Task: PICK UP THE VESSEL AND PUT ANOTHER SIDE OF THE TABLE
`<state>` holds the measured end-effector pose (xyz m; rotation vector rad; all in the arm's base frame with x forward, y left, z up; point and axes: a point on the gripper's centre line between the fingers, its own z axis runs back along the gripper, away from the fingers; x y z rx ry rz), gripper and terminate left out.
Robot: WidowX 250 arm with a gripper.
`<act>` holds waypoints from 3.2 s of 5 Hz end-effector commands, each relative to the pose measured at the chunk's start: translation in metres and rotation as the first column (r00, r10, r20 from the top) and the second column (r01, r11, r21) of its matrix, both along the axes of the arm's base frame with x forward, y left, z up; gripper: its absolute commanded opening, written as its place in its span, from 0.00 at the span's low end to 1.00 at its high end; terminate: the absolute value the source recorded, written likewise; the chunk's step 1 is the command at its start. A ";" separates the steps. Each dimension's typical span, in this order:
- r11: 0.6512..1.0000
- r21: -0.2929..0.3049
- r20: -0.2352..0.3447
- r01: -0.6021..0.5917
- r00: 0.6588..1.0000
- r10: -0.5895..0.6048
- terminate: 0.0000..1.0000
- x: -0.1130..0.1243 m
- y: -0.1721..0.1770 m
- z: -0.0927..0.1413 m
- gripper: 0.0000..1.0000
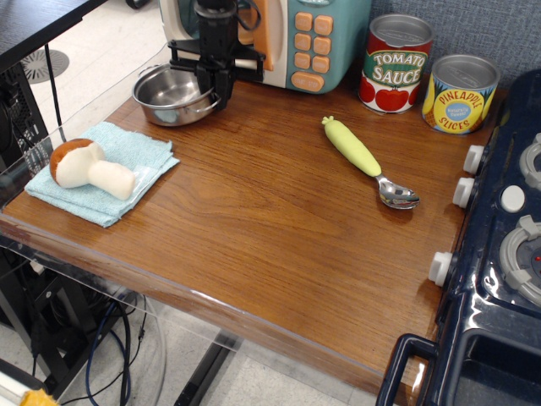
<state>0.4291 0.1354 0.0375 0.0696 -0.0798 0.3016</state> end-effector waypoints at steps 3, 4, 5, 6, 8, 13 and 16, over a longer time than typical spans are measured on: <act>0.980 0.040 0.172 0.194 0.965 -0.198 0.00 -0.076 -0.078 0.108 0.00; 0.966 0.050 0.157 0.255 0.953 -0.259 0.00 -0.106 -0.113 0.104 0.00; 0.948 0.062 0.129 0.312 0.939 -0.318 0.00 -0.140 -0.149 0.089 0.00; 0.932 0.052 0.097 0.358 0.927 -0.362 0.00 -0.164 -0.177 0.067 0.00; 0.884 0.107 0.042 0.455 0.886 -0.461 0.00 -0.180 -0.217 0.027 0.00; 0.854 0.136 -0.042 0.502 0.864 -0.501 0.00 -0.183 -0.239 -0.016 1.00; 0.856 0.136 -0.017 0.498 0.866 -0.501 0.00 -0.179 -0.233 0.000 1.00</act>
